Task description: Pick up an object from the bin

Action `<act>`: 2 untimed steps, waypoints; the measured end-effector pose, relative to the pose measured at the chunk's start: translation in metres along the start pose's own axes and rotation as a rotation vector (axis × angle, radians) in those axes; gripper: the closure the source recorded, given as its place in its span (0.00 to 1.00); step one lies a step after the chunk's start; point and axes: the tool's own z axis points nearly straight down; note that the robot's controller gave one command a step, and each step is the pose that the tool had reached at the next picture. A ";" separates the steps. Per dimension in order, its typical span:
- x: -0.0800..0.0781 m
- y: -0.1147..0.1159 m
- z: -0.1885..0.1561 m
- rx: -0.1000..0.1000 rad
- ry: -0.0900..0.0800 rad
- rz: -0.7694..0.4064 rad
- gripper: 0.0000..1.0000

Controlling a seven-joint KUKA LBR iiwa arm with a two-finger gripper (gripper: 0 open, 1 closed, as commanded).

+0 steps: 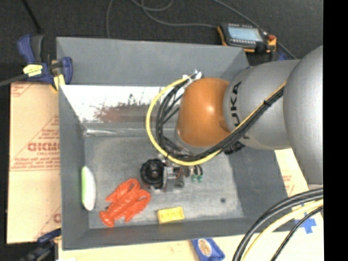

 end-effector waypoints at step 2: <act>-0.003 0.020 -0.041 0.001 0.000 -0.004 1.00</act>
Offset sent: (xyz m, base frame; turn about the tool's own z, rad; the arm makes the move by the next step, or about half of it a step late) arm 0.0274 0.0419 0.0951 -0.0061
